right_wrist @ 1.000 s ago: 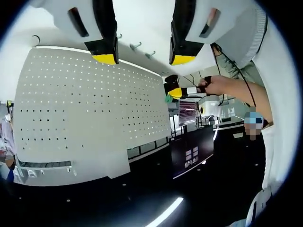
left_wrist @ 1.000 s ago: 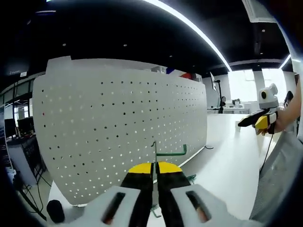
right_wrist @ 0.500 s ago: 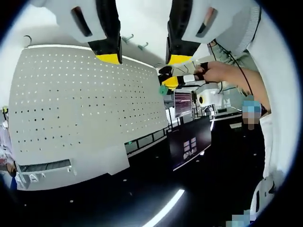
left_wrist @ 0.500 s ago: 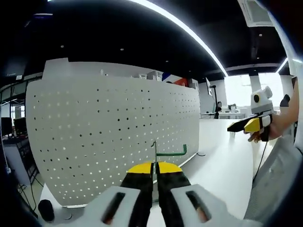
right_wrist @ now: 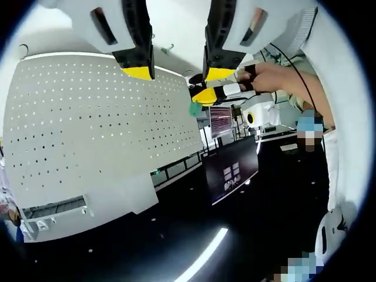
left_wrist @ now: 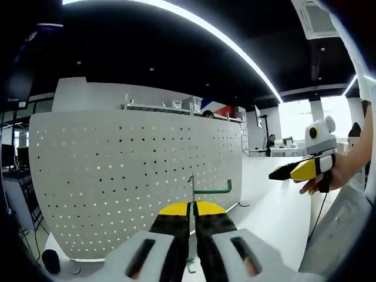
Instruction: Insert the hook assembly into the mounting plate slot until the hook locks in place.
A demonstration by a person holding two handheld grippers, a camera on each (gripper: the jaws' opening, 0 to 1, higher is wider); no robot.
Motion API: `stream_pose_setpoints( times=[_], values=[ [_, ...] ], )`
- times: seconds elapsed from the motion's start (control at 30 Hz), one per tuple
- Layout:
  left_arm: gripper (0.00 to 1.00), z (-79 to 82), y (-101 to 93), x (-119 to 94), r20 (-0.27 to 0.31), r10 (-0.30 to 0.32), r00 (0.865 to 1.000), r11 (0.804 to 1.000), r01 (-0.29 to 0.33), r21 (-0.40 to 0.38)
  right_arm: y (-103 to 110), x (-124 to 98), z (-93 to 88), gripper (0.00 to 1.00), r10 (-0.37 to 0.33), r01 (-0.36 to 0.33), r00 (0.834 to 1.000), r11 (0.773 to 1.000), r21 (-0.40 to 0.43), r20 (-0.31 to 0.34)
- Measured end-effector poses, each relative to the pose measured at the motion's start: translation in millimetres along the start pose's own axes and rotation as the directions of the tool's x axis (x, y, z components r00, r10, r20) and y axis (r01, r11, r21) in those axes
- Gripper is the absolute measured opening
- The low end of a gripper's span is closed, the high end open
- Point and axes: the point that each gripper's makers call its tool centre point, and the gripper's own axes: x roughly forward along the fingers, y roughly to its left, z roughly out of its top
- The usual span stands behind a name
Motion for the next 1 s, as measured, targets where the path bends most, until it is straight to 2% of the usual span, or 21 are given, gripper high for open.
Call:
stream_pose_setpoints(
  times=[0.2,0.23,0.5,0.63,1.0],
  values=[
    [0.01,5.6,-16.5,4.6,0.011,-0.012,1.0,1.0,0.012,0.005,6.5,7.5,2.3,0.3,0.016,-0.016,1.0,1.0,-0.013,0.001],
    [0.02,5.7,-19.3,5.2,0.016,-0.019,1.0,1.0,0.019,-0.005,7.3,8.1,5.4,0.3,0.015,-0.015,1.0,1.0,0.014,0.023],
    [0.02,10.1,-39.7,5.3,0.038,-0.038,0.999,0.999,0.038,-0.014,12.5,12.9,6.0,0.29,0.023,-0.023,0.999,0.999,0.021,0.028],
    [0.02,12.4,-45.2,5.5,0.044,-0.04,0.998,0.999,0.041,-0.021,15.3,15.7,7.0,0.27,0.029,-0.03,0.999,0.999,0.021,0.03],
    [0.02,13.8,-62.8,8.9,0.049,-0.071,0.996,0.997,0.072,-0.026,16.8,28.7,23.1,0.21,0.037,-0.04,0.996,0.998,0.041,0.084]
  ],
)
